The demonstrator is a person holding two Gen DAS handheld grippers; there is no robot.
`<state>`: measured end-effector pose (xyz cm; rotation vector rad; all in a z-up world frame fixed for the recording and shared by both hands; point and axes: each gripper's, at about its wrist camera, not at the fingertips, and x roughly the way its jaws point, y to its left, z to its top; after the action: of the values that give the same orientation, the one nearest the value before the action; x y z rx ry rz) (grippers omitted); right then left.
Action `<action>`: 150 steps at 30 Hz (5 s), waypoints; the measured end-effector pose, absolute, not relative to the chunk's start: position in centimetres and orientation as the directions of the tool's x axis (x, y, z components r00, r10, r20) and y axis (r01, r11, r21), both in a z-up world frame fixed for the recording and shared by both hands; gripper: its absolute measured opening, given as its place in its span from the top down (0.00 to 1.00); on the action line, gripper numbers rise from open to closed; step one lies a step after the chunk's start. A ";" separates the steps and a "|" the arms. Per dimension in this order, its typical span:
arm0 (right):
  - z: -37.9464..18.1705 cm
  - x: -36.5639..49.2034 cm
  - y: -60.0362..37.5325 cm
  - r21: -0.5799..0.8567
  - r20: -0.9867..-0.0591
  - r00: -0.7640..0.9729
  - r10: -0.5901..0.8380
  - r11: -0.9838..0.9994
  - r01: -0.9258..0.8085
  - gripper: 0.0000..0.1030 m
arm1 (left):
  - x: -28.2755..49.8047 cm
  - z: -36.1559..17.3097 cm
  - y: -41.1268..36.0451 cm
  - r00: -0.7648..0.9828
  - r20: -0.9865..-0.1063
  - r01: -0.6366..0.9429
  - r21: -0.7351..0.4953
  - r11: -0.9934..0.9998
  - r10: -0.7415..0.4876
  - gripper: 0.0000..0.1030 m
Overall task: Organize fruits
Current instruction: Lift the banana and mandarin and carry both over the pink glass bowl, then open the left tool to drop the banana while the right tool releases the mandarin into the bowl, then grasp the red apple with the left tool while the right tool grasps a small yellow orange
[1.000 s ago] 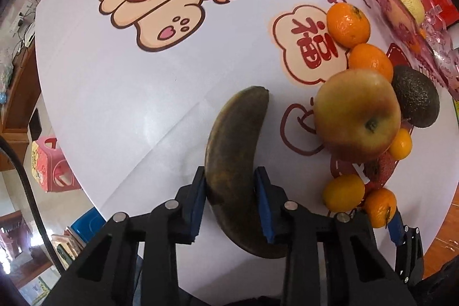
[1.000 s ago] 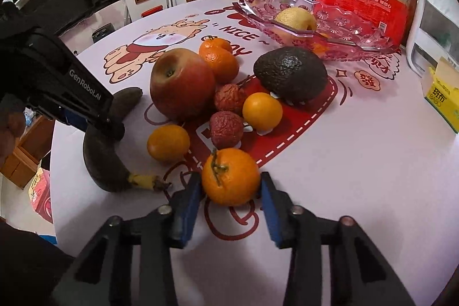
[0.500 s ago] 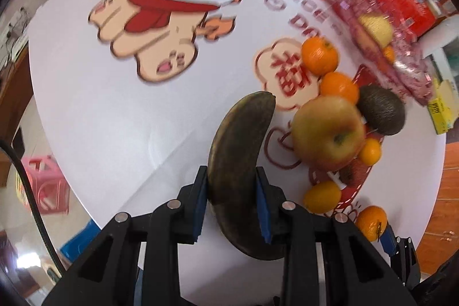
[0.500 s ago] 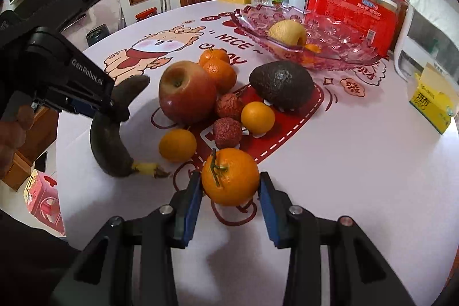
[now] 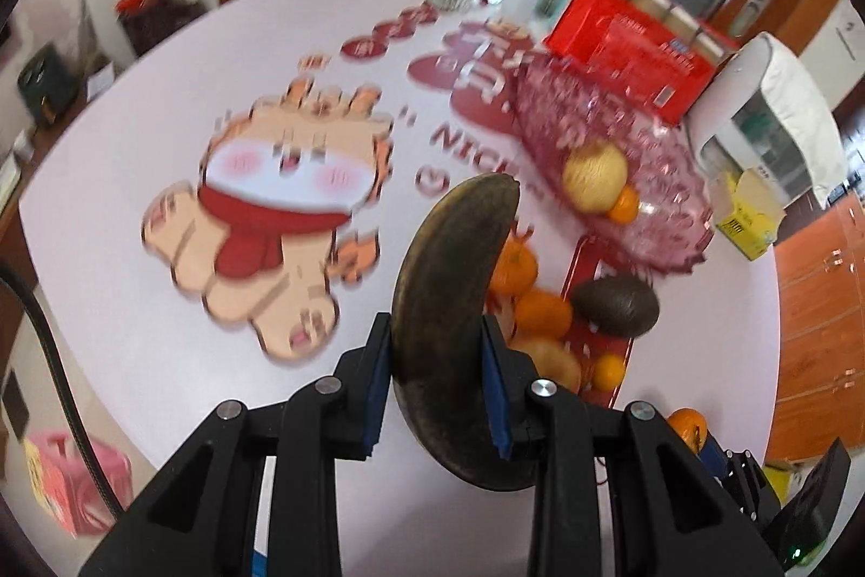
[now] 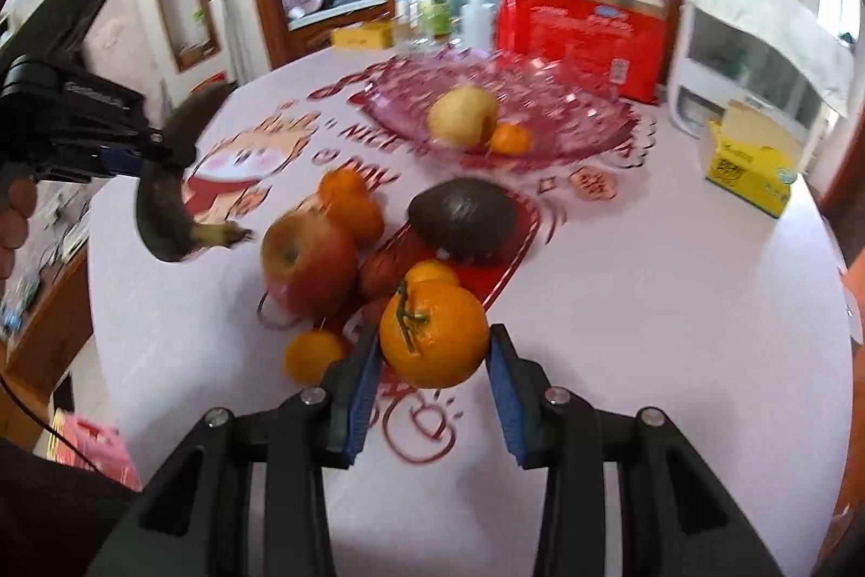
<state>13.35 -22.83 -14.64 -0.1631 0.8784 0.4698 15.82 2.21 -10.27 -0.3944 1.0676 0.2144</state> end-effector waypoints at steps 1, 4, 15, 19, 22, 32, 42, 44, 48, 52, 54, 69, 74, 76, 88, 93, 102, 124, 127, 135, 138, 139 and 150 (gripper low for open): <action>-14.4 13.8 -22.8 0.052 -0.770 0.554 0.317 0.896 -0.440 0.62 | 16.3 -9.6 2.6 0.478 -0.878 -0.341 -0.206 0.917 -0.020 0.72; -13.6 14.9 -22.5 0.033 -0.764 0.583 0.278 0.918 -0.395 0.62 | 18.3 -7.8 3.5 0.504 -0.864 -0.289 -0.187 0.939 -0.017 0.72; -9.5 19.8 -22.1 0.038 -0.696 0.691 0.195 0.971 -0.236 0.62 | 27.4 -3.0 5.0 0.579 -0.814 -0.094 -0.128 0.987 -0.050 0.72; -8.5 21.6 -21.7 0.042 -0.678 0.715 0.172 0.980 -0.197 0.62 | 30.8 -2.0 4.9 0.594 -0.801 -0.023 -0.106 0.994 -0.072 0.72; -7.9 22.8 -21.2 0.033 -0.662 0.734 0.153 0.984 -0.175 0.62 | 33.2 -1.9 4.4 0.589 -0.803 0.031 -0.097 0.995 -0.096 0.72; -9.5 25.8 -18.9 0.046 -0.689 0.712 0.135 0.989 -0.142 0.62 | 39.4 -6.1 2.2 0.508 -0.851 0.140 -0.072 0.988 -0.134 0.72; -12.8 27.9 -17.7 0.110 -0.752 0.632 0.187 0.981 -0.159 0.62 | 42.2 -11.4 0.2 0.394 -0.906 0.197 -0.084 0.977 -0.157 0.72; -13.3 28.3 -17.7 0.115 -0.766 0.614 0.191 0.980 -0.161 0.62 | 42.4 -12.2 -0.2 0.374 -0.912 0.209 -0.092 0.974 -0.166 0.72; -14.2 28.8 -17.9 0.133 -0.783 0.590 0.198 0.979 -0.152 0.62 | 42.9 -13.0 -0.5 0.361 -0.917 0.198 -0.103 0.975 -0.171 0.71; -14.4 29.1 -18.3 0.162 -0.784 0.584 0.210 0.978 -0.135 0.61 | 42.8 -12.0 -0.4 0.401 -0.892 0.198 -0.136 0.971 -0.207 0.40; -14.5 29.2 -18.5 0.174 -0.788 0.578 0.212 0.977 -0.121 0.58 | 42.5 -11.8 -0.4 0.399 -0.896 0.197 -0.126 0.972 -0.196 0.35; -12.7 25.8 -20.3 0.304 -0.781 0.570 0.254 0.953 -0.009 0.37 | 37.3 -7.4 3.1 0.406 -0.883 0.131 -0.198 0.971 -0.234 0.19; -11.7 23.0 -20.7 0.316 -0.775 0.581 0.249 0.949 0.014 0.37 | 34.9 -5.4 3.5 0.435 -0.864 0.156 -0.205 0.966 -0.253 0.16; -11.4 21.9 -20.7 0.317 -0.777 0.580 0.245 0.948 0.025 0.37 | 34.1 -4.9 3.7 0.446 -0.859 0.157 -0.204 0.966 -0.253 0.15; -11.3 16.0 -19.8 0.320 -0.785 0.585 0.205 0.942 0.099 0.37 | 29.3 -5.4 3.8 0.409 -0.856 0.236 -0.235 0.943 -0.315 0.14; -12.4 14.3 -18.8 0.319 -0.807 0.557 0.196 0.938 0.133 0.37 | 27.6 -7.4 3.5 0.338 -0.874 0.246 -0.277 0.929 -0.350 0.14; -14.8 11.7 -16.5 0.260 -0.853 0.502 0.144 0.951 0.169 0.37 | 26.0 -11.3 1.9 0.190 -0.905 0.302 -0.314 0.900 -0.380 0.14; -18.1 9.4 -12.8 0.049 -0.835 0.551 -0.002 0.996 0.078 0.39 | 21.7 -17.7 -5.9 -0.024 -0.969 0.519 -0.223 0.825 -0.247 0.14; -18.7 9.6 -13.2 0.056 -0.829 0.559 0.006 0.996 0.073 0.44 | 21.6 -18.3 -6.6 -0.023 -0.975 0.535 -0.198 0.822 -0.220 0.14; -19.1 10.5 -14.1 0.081 -0.830 0.557 0.032 0.995 0.062 0.50 | 22.0 -19.3 -8.4 -0.028 -0.982 0.542 -0.173 0.822 -0.188 0.14; -19.4 11.4 -14.6 0.113 -0.843 0.533 0.071 0.992 0.046 0.52 | 22.2 -19.6 -8.9 -0.038 -0.982 0.537 -0.178 0.825 -0.186 0.15; -19.4 11.6 -14.6 0.124 -0.848 0.523 0.086 0.992 0.038 0.55 | 22.2 -19.6 -9.0 -0.042 -0.982 0.536 -0.179 0.825 -0.186 0.15; -19.9 14.0 -15.4 0.201 -0.879 0.442 0.181 0.980 -0.003 0.69 | 23.7 -19.8 -10.4 -0.046 -0.983 0.539 -0.175 0.824 -0.178 0.36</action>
<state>13.99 -15.43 -19.94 0.1792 1.1093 0.1148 23.70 -10.39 -19.77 0.3011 1.5129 -0.5943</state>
